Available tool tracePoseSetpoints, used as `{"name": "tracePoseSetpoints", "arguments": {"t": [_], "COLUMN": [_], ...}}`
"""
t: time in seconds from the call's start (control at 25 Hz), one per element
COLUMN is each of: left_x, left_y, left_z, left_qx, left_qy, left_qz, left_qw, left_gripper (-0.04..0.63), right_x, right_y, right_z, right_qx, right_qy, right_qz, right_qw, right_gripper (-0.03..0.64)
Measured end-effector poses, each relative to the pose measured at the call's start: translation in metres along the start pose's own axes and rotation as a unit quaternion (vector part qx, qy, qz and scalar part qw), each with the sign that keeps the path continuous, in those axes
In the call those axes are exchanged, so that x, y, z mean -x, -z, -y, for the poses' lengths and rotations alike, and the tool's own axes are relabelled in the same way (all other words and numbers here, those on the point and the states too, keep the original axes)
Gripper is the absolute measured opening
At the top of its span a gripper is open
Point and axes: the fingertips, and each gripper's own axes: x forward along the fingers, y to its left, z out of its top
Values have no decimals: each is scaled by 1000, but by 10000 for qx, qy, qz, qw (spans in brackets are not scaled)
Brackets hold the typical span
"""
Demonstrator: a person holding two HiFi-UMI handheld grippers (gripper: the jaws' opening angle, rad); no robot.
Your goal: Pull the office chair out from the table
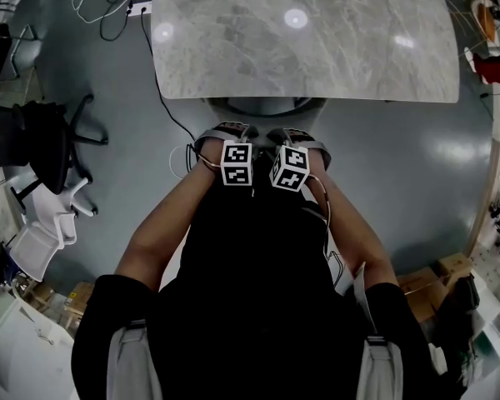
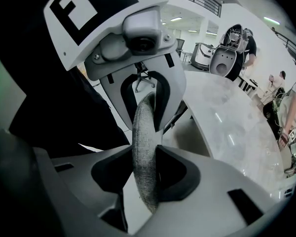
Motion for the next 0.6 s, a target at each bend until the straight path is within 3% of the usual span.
{"name": "tracePoseSetpoints", "arguments": {"t": [0.2, 0.6], "left_x": [-2, 0], "left_y": [1, 0], "left_z": [0, 0], "left_qx": [197, 159], "left_qy": [-80, -86], "left_qz": [-38, -157], "left_qw": [9998, 9997], "left_gripper": [109, 86], "right_x": [0, 2], "right_y": [0, 0], "right_z": [-1, -2], "right_qx": [7, -35], "right_qy": [-9, -59], "right_qz": [-54, -89], "right_qw": [10000, 9999], "right_gripper": [124, 103]}}
